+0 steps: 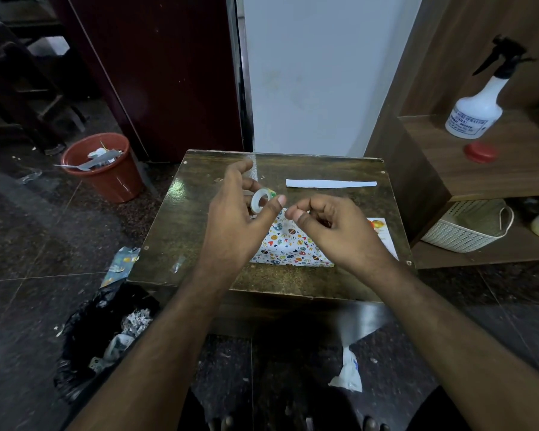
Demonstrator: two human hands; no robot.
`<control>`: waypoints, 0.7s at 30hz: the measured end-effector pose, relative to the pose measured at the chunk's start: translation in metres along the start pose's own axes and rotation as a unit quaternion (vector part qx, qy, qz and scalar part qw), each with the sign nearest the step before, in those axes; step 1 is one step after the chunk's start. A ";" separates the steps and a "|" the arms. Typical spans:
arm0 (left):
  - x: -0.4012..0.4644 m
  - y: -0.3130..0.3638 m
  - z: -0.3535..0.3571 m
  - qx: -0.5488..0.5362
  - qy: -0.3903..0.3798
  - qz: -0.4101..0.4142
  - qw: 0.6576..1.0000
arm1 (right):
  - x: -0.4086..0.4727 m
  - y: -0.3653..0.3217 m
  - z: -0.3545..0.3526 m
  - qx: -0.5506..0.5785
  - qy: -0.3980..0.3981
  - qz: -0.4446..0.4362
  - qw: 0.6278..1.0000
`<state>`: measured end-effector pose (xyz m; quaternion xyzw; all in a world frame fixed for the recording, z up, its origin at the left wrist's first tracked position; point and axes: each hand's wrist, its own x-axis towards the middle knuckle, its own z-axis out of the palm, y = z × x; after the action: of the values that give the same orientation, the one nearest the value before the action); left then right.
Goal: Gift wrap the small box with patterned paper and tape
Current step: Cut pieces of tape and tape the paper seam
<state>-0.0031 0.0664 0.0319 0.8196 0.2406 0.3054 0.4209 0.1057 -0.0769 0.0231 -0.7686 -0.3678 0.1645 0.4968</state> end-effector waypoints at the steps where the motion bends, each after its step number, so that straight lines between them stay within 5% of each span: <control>1: 0.000 0.000 0.000 0.004 0.001 0.001 1.000 | 0.000 -0.001 0.001 0.013 0.005 0.015 1.000; 13: -0.001 0.002 -0.002 0.008 -0.007 -0.004 1.000 | 0.001 -0.007 0.000 0.007 -0.014 0.089 0.996; 21: -0.004 0.010 0.001 -0.133 -0.050 -0.069 0.987 | 0.007 0.004 0.004 -0.012 -0.014 0.070 0.997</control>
<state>-0.0038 0.0578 0.0384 0.7520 0.2319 0.2634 0.5580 0.1092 -0.0700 0.0182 -0.7958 -0.3220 0.2057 0.4698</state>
